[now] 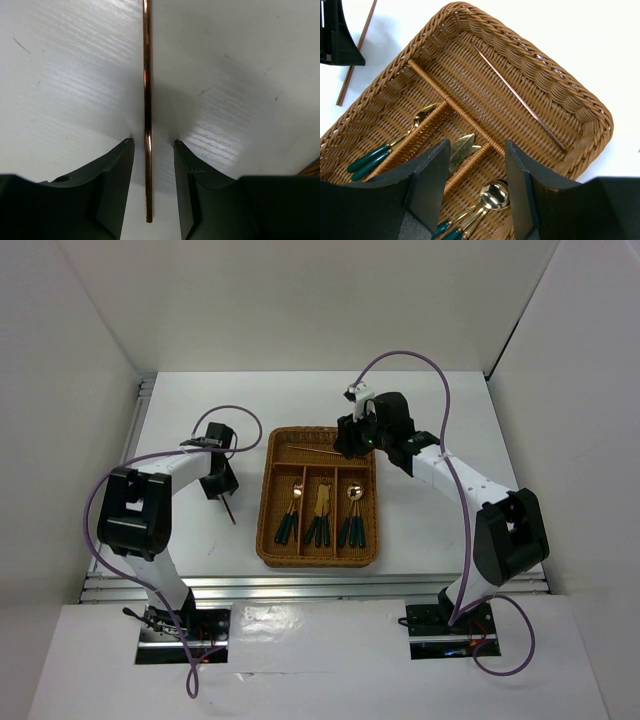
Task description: Sort the eating utensils into containers
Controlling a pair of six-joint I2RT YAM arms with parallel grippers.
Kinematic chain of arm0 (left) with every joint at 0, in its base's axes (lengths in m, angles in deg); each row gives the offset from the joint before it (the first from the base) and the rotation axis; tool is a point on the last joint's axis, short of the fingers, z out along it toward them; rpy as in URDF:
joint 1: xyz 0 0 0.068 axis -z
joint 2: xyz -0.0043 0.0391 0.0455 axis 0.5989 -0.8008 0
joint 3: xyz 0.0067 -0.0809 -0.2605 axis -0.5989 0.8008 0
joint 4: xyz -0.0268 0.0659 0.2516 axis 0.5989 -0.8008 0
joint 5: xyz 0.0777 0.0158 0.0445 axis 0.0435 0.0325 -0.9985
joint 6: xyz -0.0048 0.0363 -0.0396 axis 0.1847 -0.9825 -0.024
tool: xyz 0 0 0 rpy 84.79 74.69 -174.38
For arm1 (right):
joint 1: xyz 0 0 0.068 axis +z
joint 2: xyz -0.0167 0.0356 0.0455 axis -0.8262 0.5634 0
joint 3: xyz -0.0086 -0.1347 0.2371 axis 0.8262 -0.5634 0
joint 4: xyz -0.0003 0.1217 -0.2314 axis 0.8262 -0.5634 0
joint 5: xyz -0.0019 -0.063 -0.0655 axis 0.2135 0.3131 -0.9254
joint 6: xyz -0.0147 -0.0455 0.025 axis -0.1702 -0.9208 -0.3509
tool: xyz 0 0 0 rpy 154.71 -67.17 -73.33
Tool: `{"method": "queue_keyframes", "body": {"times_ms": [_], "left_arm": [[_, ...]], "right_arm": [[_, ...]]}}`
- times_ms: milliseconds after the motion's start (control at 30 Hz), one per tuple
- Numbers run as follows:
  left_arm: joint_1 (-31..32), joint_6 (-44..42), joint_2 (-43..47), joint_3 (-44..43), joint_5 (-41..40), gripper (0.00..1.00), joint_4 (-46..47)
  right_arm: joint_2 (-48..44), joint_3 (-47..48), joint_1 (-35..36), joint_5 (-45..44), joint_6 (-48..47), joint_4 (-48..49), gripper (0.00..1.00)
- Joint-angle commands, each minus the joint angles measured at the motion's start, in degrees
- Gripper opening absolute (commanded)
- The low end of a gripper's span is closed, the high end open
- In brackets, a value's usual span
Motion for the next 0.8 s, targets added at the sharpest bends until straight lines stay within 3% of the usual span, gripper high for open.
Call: {"method": "queue_keyframes", "body": {"times_ms": [0,400,733,767], "left_arm": [[-0.14,1.15,-1.1,-0.04,-0.3,0.51,1.28],[-0.84,1.68,-2.15,2.69,0.32,0.39,4.27],[-2.69,1.15,-3.82,3.3,1.47,0.25,4.97],[-2.69,1.15,-3.82,3.3,1.47,0.2,4.97]], "right_arm": [[-2.28,-0.22,0.1,0.91,1.22,1.86,0.55],[-1.23,1.44,0.1,5.31,1.76,2.48,0.55],[-0.17,2.59,2.47,5.31,1.76,1.33,0.55],[0.35,3.2,3.17,5.31,1.76,1.33,0.55]]}}
